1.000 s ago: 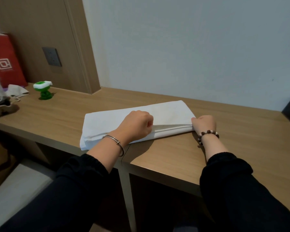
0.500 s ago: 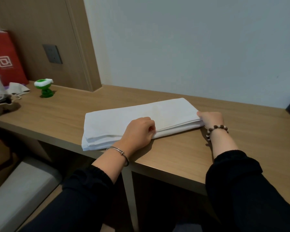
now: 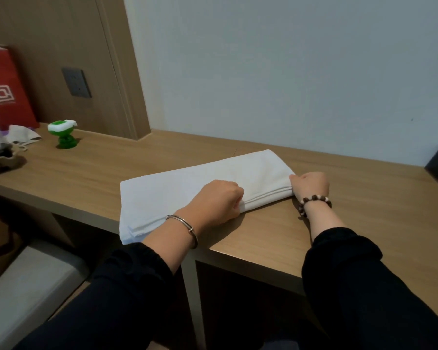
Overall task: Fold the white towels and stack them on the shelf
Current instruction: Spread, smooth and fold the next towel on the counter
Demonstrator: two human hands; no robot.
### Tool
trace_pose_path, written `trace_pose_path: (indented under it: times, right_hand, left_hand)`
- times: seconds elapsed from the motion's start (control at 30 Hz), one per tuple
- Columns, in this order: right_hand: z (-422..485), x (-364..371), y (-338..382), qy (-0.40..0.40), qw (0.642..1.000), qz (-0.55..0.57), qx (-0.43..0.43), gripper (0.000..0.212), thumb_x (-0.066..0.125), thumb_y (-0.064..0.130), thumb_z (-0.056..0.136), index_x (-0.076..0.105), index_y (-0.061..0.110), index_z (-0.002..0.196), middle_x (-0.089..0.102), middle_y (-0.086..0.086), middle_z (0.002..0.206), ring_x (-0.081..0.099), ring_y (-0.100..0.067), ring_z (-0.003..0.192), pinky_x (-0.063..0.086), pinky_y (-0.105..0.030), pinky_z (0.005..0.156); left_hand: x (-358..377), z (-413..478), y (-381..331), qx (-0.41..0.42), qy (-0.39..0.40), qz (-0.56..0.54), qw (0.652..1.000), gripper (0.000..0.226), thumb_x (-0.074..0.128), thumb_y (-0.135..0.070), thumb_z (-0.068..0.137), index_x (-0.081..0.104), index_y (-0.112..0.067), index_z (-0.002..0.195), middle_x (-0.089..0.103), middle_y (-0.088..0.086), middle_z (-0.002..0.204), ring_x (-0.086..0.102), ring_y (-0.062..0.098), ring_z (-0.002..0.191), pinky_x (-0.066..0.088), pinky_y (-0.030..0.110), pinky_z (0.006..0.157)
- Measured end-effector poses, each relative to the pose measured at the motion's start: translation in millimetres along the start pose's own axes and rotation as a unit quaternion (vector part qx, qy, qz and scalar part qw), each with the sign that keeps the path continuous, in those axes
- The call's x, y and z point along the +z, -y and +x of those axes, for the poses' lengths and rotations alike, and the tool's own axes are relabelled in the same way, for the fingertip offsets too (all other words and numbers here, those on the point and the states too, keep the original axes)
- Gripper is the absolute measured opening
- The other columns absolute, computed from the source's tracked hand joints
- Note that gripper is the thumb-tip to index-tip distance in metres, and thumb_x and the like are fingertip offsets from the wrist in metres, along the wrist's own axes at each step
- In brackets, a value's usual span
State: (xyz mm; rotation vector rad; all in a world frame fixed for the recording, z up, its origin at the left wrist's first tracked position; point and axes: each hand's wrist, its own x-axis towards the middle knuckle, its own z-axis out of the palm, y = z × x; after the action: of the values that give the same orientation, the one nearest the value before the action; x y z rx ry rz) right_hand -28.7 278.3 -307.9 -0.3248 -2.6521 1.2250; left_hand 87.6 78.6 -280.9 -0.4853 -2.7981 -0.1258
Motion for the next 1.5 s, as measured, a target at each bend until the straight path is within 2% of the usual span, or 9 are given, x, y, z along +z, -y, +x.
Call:
trace_pose_path:
  times: [0.3,0.37,0.43,0.5,0.6,0.9,1.13,1.37,1.5]
  right_hand:
    - [-2.3,-4.3,3.9,-0.003,1.000,-0.008,0.007,0.026,0.051,0.013,0.082,0.048,0.007,0.056,0.046,-0.008,0.059,0.046,-0.027,0.059,0.036,-0.026,0.051]
    - [-9.2,-4.3,10.3,-0.062,0.992,-0.090,-0.055,0.005,0.054,0.010,0.081,0.059,0.011,0.080,0.055,-0.008,0.093,0.052,-0.030,0.090,0.045,-0.035,0.074]
    - [-12.9,-1.2,15.6,-0.089,0.973,-0.122,-0.172,0.019,0.058,0.007,0.082,0.062,0.017,0.098,0.053,-0.006,0.113,0.046,-0.029,0.109,0.037,-0.039,0.093]
    - [-18.8,4.9,20.5,-0.001,0.950,-0.109,-0.292,0.015,0.056,0.009,0.085,0.065,0.017,0.093,0.059,-0.004,0.107,0.051,-0.025,0.106,0.041,-0.036,0.090]
    - [-26.9,11.6,21.4,0.138,0.925,-0.143,-0.323,0.012,0.054,0.017,0.090,0.063,0.022,0.083,0.056,0.005,0.094,0.052,-0.016,0.096,0.037,-0.028,0.078]
    - [-43.0,13.0,25.1,0.167,0.907,-0.058,-0.383,0.011,0.073,0.020,0.081,0.066,0.026,0.086,0.055,0.008,0.093,0.048,-0.008,0.088,0.035,-0.022,0.078]
    - [-47.9,19.6,35.0,0.164,0.888,-0.115,-0.415,0.004,0.070,0.021,0.084,0.073,0.018,0.086,0.048,0.013,0.089,0.043,-0.006,0.090,0.034,-0.022,0.079]
    - [-61.4,18.5,39.3,0.082,0.845,-0.166,-0.501,0.008,0.060,0.003,0.086,0.065,0.007,0.082,0.061,-0.006,0.092,0.053,-0.022,0.089,0.038,-0.025,0.070]
    - [-64.9,15.9,34.4,0.099,0.832,-0.214,-0.502,0.014,0.061,0.003,0.084,0.058,0.017,0.081,0.057,0.000,0.093,0.048,-0.015,0.087,0.039,-0.023,0.072]
  left_hand:
    - [17.3,-11.2,2.8,0.003,-0.063,-0.038,0.997,0.014,0.052,-0.024,0.089,0.058,-0.013,0.082,0.057,-0.001,0.083,0.050,0.017,0.077,0.043,0.031,0.063]
    - [18.6,-11.1,4.9,0.010,-0.065,-0.042,0.997,0.014,0.053,-0.025,0.091,0.057,-0.014,0.082,0.055,-0.003,0.083,0.047,0.015,0.076,0.042,0.029,0.063]
    - [19.4,-10.5,6.8,0.022,-0.066,-0.048,0.996,0.015,0.054,-0.024,0.092,0.053,-0.015,0.080,0.049,-0.005,0.080,0.042,0.012,0.073,0.039,0.027,0.062]
    - [19.5,-10.1,8.3,0.033,-0.066,-0.050,0.996,0.017,0.054,-0.023,0.092,0.051,-0.016,0.077,0.047,-0.005,0.078,0.039,0.012,0.072,0.036,0.025,0.061]
    - [17.5,-6.8,16.1,0.034,-0.061,-0.050,0.996,0.015,0.057,-0.020,0.091,0.056,-0.012,0.078,0.053,0.001,0.080,0.045,0.015,0.075,0.036,0.027,0.061]
    - [25.2,0.8,28.6,-0.073,-0.068,-0.136,0.986,0.007,0.068,-0.020,0.083,0.062,-0.018,0.082,0.053,-0.008,0.081,0.048,0.012,0.083,0.036,0.023,0.070]
    - [24.4,1.3,28.1,-0.095,-0.063,-0.166,0.980,0.007,0.069,-0.022,0.082,0.062,-0.020,0.081,0.055,-0.010,0.078,0.045,0.008,0.078,0.036,0.021,0.069]
    - [27.4,3.4,28.3,-0.103,-0.063,-0.149,0.981,0.012,0.069,-0.023,0.082,0.058,-0.022,0.079,0.052,-0.011,0.076,0.046,0.010,0.077,0.033,0.021,0.066]
    - [28.0,3.2,27.5,-0.093,-0.065,-0.137,0.984,0.010,0.067,-0.023,0.083,0.058,-0.021,0.080,0.054,-0.009,0.078,0.046,0.010,0.078,0.036,0.022,0.068]
